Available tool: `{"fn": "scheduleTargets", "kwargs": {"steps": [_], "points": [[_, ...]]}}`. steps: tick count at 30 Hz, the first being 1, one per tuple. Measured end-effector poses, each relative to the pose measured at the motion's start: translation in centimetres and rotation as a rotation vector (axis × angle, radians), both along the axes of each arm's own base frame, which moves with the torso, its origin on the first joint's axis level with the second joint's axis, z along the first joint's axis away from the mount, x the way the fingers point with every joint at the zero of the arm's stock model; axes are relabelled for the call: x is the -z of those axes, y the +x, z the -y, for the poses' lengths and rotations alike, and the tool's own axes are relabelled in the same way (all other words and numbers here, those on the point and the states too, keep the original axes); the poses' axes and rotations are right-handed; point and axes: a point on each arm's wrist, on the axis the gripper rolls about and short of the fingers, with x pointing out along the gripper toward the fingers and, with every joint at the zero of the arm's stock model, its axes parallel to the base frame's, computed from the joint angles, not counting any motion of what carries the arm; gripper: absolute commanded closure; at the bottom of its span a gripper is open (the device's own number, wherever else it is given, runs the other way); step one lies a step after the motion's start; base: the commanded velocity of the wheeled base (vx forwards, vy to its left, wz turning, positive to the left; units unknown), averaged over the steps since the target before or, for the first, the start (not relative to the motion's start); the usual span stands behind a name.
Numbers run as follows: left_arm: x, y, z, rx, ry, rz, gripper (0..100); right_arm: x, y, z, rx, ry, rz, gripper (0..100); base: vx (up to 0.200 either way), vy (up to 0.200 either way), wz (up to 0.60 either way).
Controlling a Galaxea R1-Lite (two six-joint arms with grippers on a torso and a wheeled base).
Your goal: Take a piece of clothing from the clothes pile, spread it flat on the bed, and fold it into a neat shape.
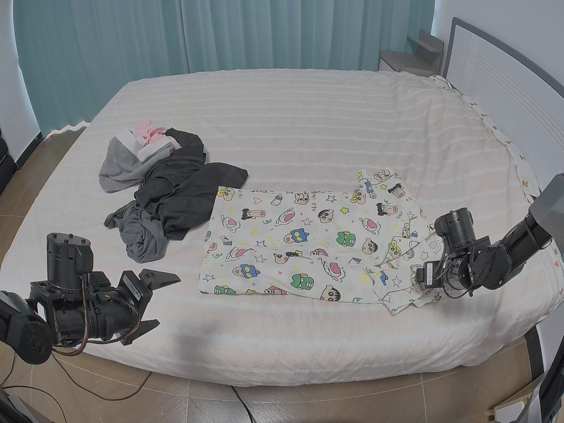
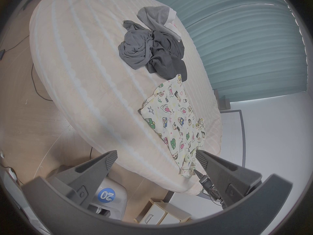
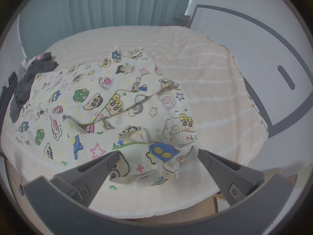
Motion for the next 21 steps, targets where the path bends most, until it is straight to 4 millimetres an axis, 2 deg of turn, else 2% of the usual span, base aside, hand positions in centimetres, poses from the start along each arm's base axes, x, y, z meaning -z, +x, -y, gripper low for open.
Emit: {"fn": "scheduleTargets", "kwargs": {"steps": [14, 21], "points": [[0.0, 0.0, 0.0, 0.0, 0.001, -0.001, 0, 2.1, -3.4, 4.3, 0.07, 0.009, -0.086, 0, 0.0, 0.0, 0.0], [0.0, 0.0, 0.0, 0.0, 0.001, -0.001, 0, 1.3, -3.9, 5.3, 0.082, 0.032, -0.056, 0, 0.0, 0.0, 0.0]]}}
